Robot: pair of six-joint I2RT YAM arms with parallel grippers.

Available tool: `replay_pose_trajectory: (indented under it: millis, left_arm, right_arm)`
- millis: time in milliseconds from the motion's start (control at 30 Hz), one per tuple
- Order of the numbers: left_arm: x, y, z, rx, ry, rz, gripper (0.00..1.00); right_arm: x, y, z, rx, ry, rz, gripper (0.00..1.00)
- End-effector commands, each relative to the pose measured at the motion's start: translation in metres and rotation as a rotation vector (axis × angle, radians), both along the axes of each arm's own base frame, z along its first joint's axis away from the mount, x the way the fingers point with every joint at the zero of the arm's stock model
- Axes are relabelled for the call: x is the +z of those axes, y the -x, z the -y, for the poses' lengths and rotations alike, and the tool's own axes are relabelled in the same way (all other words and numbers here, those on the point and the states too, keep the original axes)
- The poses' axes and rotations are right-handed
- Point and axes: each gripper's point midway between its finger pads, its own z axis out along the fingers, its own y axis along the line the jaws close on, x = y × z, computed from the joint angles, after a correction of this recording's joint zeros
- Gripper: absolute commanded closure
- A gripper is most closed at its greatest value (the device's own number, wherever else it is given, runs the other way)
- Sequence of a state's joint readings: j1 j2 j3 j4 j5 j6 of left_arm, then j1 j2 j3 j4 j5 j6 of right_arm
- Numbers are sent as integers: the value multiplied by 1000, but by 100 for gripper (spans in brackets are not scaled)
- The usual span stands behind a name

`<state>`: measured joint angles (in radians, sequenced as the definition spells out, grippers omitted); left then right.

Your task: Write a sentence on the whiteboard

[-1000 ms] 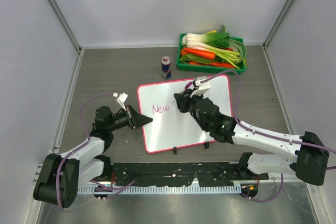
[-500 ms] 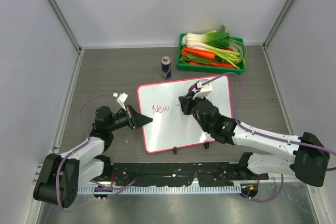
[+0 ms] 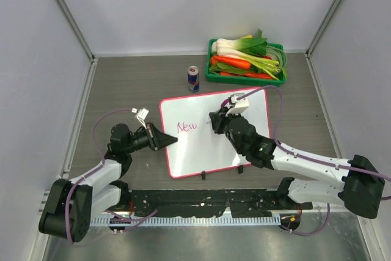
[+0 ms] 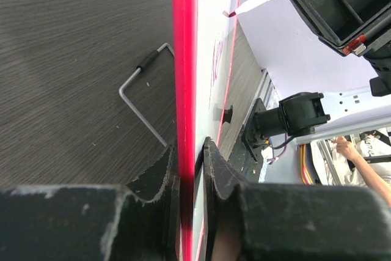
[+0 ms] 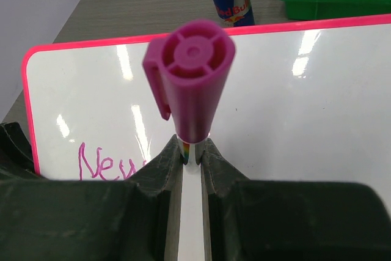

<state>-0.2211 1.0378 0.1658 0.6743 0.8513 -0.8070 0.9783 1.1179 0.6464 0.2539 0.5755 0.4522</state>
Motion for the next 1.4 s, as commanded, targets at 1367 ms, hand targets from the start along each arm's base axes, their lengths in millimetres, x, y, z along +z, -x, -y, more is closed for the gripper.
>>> replay_pose_trajectory:
  millis: [1367]
  left_arm:
    - [-14,-8,-5,39,-77,58,100]
  right_arm:
    - [-15,5,4,13,11,-41,98]
